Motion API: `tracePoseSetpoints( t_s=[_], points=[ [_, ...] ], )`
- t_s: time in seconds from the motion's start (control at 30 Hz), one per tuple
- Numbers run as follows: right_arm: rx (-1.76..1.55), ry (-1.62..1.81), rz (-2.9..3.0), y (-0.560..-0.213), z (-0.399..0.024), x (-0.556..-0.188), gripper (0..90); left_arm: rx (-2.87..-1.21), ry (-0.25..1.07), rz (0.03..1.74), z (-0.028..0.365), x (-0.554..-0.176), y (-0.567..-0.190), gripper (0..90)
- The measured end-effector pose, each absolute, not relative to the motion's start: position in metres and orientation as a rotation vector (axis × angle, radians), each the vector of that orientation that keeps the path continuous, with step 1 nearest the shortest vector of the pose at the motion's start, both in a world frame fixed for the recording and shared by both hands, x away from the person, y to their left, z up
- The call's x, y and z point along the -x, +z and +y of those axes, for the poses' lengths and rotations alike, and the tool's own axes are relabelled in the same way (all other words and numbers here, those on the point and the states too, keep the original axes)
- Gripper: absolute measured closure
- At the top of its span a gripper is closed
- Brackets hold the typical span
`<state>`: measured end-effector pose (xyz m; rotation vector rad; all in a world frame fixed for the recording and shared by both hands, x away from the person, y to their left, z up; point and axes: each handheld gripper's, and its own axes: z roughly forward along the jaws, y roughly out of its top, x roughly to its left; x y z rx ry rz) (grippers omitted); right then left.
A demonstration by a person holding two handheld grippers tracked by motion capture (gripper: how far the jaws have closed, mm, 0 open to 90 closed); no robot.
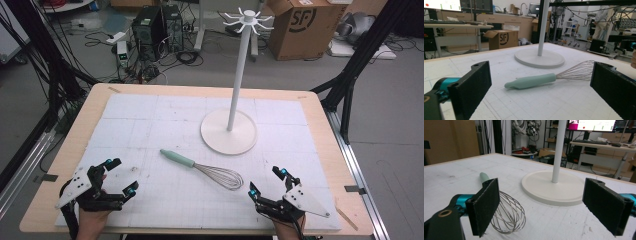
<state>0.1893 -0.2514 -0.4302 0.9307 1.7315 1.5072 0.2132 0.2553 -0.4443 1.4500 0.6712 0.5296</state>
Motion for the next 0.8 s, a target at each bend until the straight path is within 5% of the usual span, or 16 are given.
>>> tracePoseSetpoints(
  t_s=[0.8],
  points=[
    [-0.93, 1.504, 1.727, -0.43, -0.2524, -0.1883, 13.3, -1.452, 0.531, 0.669, 0.2538, -0.2154, -0.4446, 4.0]
  ],
)
